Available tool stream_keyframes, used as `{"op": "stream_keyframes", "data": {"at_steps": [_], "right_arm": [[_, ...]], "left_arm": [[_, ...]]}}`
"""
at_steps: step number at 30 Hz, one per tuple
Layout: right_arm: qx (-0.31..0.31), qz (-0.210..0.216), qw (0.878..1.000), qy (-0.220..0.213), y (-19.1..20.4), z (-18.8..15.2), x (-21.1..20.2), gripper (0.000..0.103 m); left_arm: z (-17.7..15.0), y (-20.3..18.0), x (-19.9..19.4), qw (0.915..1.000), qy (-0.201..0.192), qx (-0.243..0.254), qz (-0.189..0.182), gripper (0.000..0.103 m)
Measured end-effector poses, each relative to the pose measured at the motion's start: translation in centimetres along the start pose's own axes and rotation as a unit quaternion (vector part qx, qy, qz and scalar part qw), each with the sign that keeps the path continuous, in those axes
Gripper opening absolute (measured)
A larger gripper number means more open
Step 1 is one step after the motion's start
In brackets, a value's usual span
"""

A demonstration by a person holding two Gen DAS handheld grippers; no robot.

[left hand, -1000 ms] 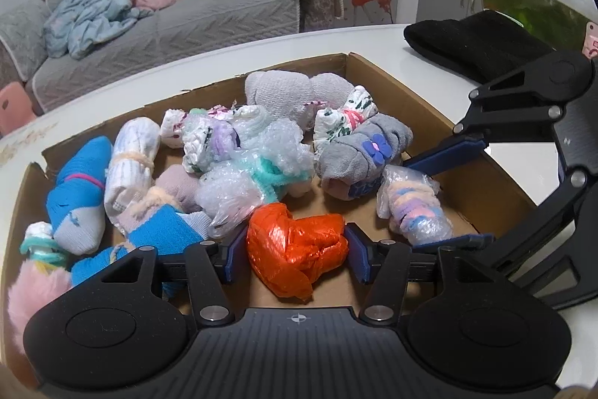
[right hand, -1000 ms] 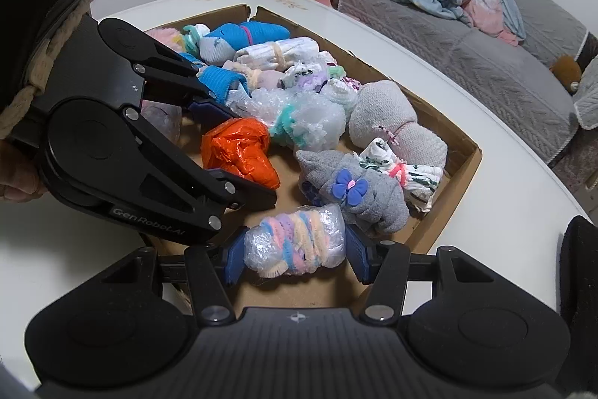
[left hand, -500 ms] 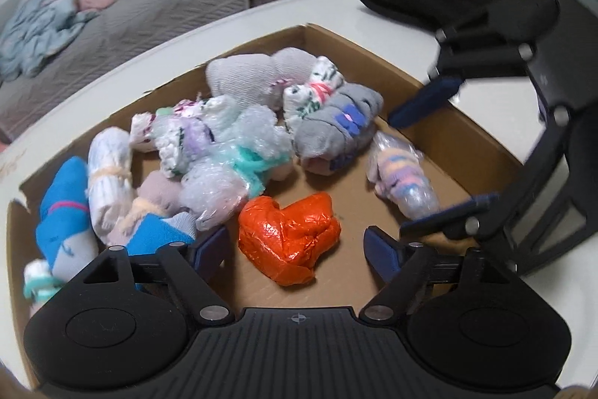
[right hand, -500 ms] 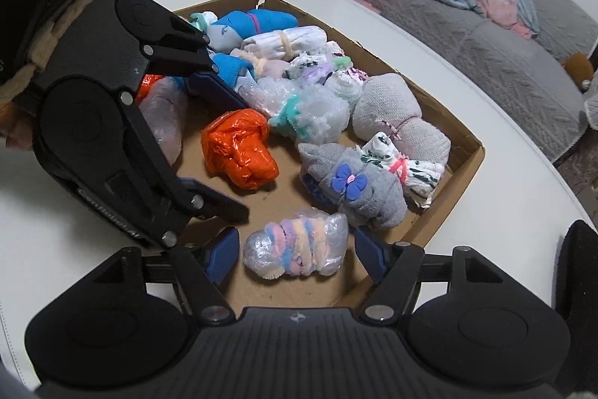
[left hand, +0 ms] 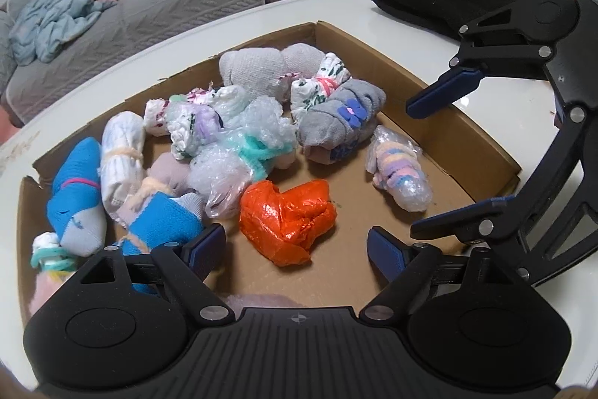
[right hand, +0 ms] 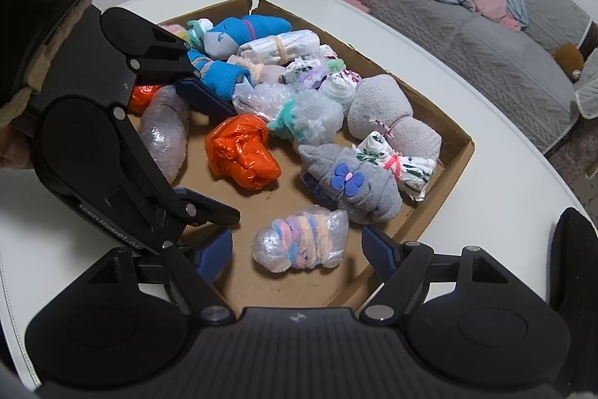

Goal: Organize objects

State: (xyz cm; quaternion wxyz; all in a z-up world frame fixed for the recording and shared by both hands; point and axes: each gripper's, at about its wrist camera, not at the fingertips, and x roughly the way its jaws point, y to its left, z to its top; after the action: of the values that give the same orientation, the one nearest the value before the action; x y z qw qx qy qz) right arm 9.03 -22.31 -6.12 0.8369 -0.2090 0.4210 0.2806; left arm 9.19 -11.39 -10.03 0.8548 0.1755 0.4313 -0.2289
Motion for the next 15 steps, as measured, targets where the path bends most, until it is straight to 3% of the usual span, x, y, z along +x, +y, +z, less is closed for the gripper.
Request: {"op": "stream_keyframes", "data": {"at_steps": [9,15], "right_arm": [[0.025,-0.016,1.000,-0.004,0.9,-0.1,-1.6,0.078],[0.053,-0.033,0.998,-0.025,2.3,-0.8,-3.7,0.090]], "left_arm": [[-0.3,-0.3,-3.5,0.9993,-0.027,-0.019,0.018,0.093],[-2.0,0.0,-6.5,0.9961,-0.057,-0.060,0.029,0.100]]}}
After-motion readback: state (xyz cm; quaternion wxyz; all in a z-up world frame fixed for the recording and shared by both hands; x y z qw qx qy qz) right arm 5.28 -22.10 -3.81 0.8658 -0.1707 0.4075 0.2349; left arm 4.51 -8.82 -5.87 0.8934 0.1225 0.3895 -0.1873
